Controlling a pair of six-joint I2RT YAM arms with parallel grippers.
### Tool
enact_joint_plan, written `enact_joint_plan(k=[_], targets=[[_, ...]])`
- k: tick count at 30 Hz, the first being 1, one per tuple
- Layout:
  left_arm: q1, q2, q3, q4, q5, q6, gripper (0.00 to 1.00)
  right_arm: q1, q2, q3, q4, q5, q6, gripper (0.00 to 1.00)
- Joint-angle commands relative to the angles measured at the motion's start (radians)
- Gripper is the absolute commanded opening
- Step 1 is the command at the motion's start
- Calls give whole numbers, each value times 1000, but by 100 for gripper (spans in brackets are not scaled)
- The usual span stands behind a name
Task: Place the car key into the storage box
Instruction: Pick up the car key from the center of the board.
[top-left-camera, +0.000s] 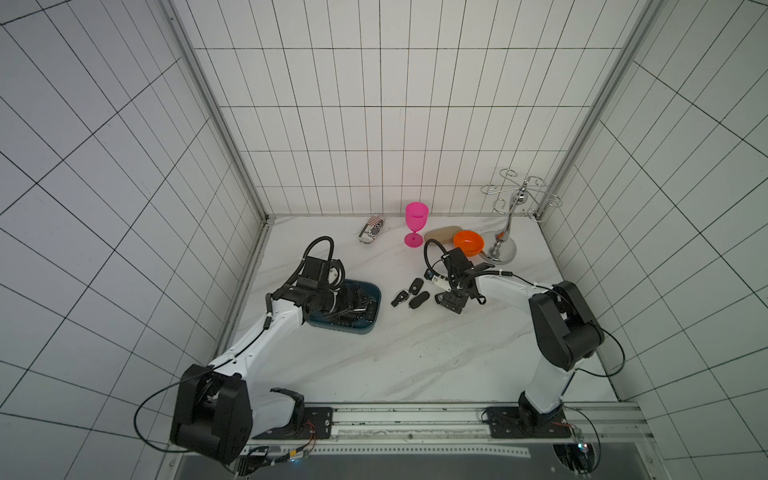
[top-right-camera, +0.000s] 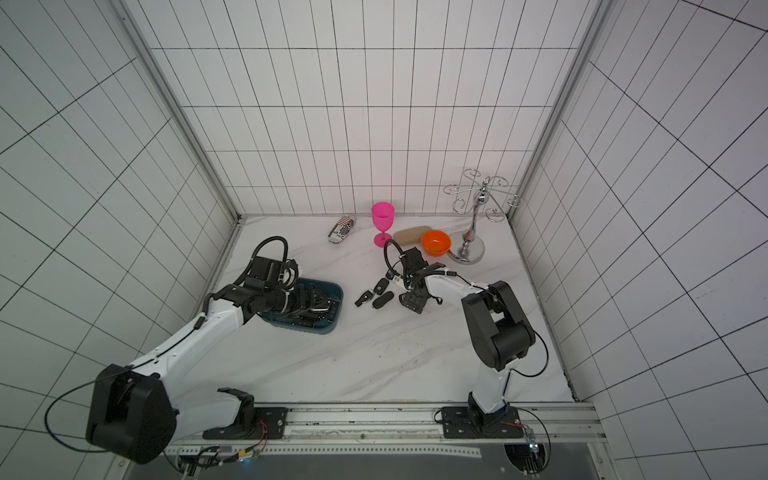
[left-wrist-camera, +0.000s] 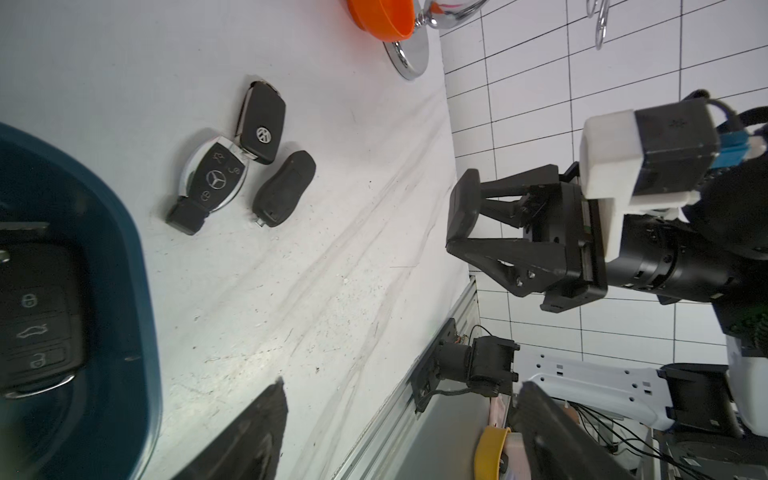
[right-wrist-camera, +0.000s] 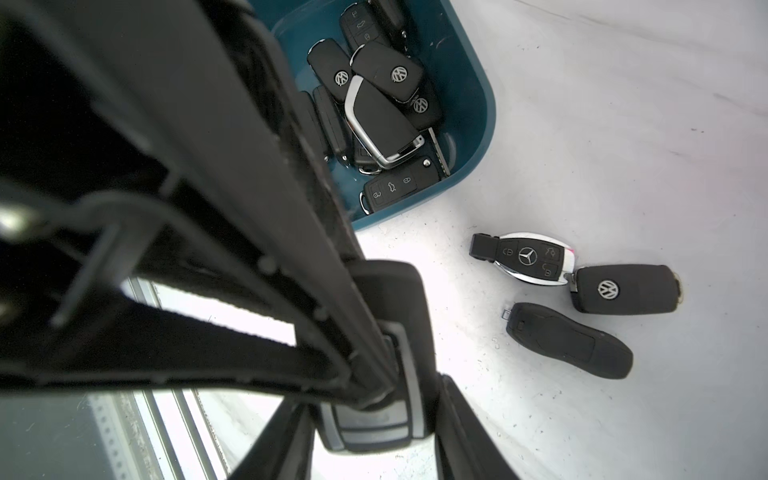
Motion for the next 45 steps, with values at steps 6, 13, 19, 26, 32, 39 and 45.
enact_joint_plan(k=[6,13,19,26,32,39,45], targets=[[15,6,-9,27,6,3,85,-42,116,135,-191,-151,-22,89],[19,3,-9,27,7,4,85,-74,176,196,-322,-229,12,67],[21,5,-10,27,6,3,85,-64,144,132,-366,-264,64,44],[21,10,-10,39,38,-2,85,-20,59,73,-400,-216,150,10],[-11,-21,-15,154,221,-41,85,31,-87,58,-409,-174,241,0],[-103,-32,-21,294,271,-144,85,76,-288,60,-342,-284,385,0],[-133,-25,-53,473,348,-266,85,125,-399,42,-198,-429,507,0]])
